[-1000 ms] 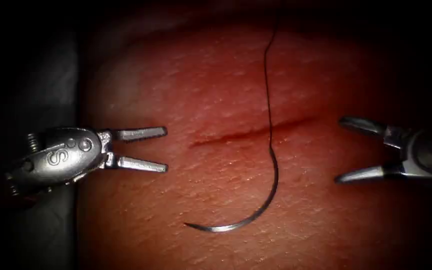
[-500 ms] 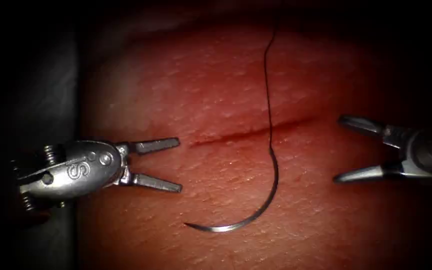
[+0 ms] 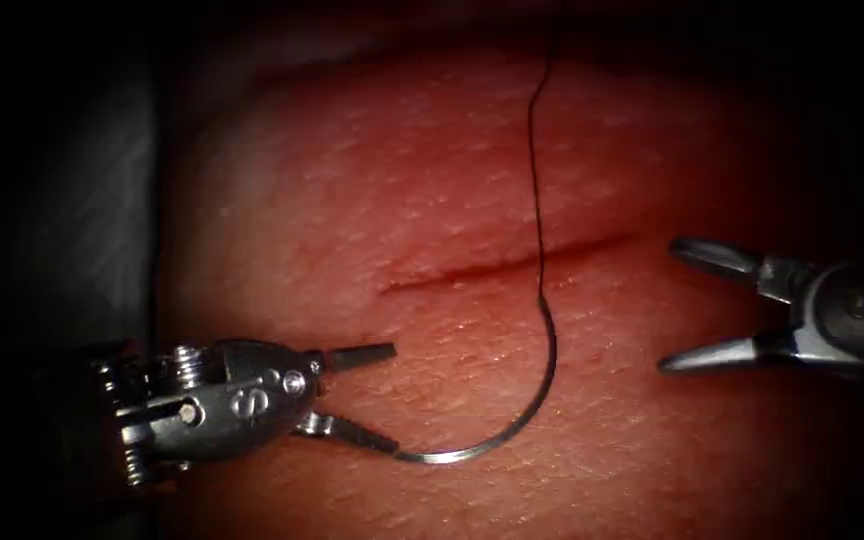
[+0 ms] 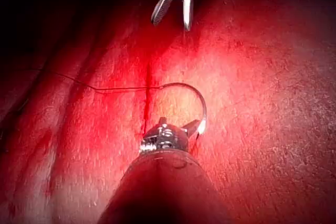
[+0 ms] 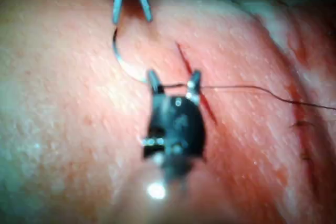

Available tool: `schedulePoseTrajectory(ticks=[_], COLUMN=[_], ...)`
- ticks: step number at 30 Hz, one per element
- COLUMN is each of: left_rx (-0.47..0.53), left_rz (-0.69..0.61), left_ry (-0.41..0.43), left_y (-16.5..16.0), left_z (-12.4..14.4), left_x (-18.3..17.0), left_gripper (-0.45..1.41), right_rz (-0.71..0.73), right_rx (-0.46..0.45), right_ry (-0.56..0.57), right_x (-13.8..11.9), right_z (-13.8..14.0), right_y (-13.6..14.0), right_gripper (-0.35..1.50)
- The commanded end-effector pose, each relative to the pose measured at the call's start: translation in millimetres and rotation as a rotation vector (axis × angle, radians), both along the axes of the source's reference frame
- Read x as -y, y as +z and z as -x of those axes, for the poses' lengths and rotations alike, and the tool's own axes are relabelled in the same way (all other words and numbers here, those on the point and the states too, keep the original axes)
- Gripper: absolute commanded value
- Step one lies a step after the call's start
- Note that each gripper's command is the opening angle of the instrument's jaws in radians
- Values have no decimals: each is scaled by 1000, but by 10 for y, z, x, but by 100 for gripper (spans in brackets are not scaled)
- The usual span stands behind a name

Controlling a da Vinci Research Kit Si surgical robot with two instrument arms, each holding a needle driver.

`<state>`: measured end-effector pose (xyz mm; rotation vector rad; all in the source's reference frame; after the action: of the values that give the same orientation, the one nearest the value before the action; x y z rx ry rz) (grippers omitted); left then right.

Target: Wound Closure

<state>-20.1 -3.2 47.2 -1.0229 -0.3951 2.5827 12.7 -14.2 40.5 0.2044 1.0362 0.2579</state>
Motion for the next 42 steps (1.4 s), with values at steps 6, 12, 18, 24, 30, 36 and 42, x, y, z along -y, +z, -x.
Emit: schedulePoseTrajectory(ticks=[6, 12, 18, 24, 30, 36, 42], left_rx=[9, 8, 7, 10, -23, -19, -69], left_rz=[-18, -22, -10, -13, 13, 160, 411], left_ry=[41, 77, 94, 96, 65, 1, 10], left_y=[19, 35, 47, 41, 34, 20, 7], left_z=[16, 25, 26, 24, 24, 20, 24], left_x=[13, 24, 29, 29, 25, 6, -7], left_gripper=[36, 34, 9, -45, -45, -45, -45], right_rz=[-3, -1, -2, -2, -111, -211, -414], right_rx=[0, 1, 5, 6, 37, 43, -15], right_ry=[-4, -3, -7, -7, 62, 128, 282], right_x=[10, 11, 11, 12, 13, 13, 6], right_z=[-7, -8, -9, -9, -9, -10, -9], right_y=[6, 7, 7, 6, 5, 5, 3], right_gripper=[90, 93, 93, 90, 58, 73, 41])
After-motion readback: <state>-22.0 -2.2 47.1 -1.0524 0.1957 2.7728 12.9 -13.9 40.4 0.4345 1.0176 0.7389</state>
